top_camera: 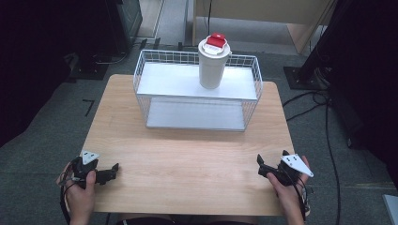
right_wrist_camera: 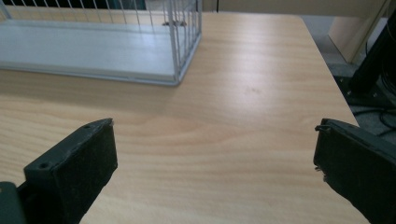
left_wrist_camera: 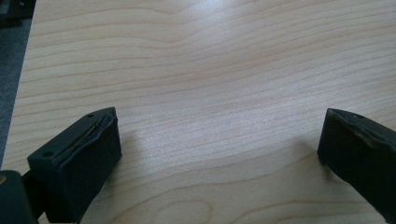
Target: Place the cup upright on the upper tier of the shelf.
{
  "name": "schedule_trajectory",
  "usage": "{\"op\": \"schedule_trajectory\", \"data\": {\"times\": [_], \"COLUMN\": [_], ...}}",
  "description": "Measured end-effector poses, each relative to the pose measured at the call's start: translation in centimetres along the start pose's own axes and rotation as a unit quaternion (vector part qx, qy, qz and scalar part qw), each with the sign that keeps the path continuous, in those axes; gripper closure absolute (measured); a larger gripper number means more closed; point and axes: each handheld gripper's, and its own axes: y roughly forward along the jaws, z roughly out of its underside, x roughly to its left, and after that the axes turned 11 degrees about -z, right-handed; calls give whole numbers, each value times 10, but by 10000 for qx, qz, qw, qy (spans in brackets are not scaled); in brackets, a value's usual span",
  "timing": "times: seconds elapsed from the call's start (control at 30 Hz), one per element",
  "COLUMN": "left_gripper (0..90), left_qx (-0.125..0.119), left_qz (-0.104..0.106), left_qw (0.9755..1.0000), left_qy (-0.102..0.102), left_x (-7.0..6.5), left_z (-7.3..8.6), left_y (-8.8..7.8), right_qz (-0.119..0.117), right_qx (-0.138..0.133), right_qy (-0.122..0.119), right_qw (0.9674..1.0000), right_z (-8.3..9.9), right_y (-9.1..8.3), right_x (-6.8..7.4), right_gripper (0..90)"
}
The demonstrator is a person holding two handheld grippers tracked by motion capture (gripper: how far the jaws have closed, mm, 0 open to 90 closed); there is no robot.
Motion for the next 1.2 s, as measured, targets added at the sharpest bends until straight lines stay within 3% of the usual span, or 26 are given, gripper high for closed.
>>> {"op": "schedule_trajectory", "data": {"times": [0.3, 0.43, 0.63, 0.87, 1.03, 1.1, 1.2], "left_gripper": [0, 0, 0, 0, 0, 0, 0], "left_qx": [0, -6, -4, -5, -6, -5, -8], "left_qz": [-3, -1, -3, -1, -1, -1, -3], "left_qw": [10000, 10000, 10000, 10000, 10000, 10000, 10000], "left_qy": [-6, -9, -8, -8, -8, -9, -9], "left_x": [0, 0, 0, 0, 0, 0, 0], "left_z": [0, 0, 0, 0, 0, 0, 0], "left_y": [0, 0, 0, 0, 0, 0, 0], "right_qz": [224, 360, 286, 388, 281, 149, 136], "right_qx": [387, 818, 1195, 1687, 1722, 1774, 1768], "right_qy": [137, 170, 345, 41, 93, 263, 240], "right_qw": [9989, 9959, 9918, 9849, 9846, 9837, 9839], "right_z": [19, 28, 31, 35, 36, 37, 37], "right_y": [-14, -18, -24, -26, -31, -31, -31], "right_x": [-20, -29, -39, -43, -47, -51, -52], "right_gripper": [0, 0, 0, 0, 0, 0, 0]}}
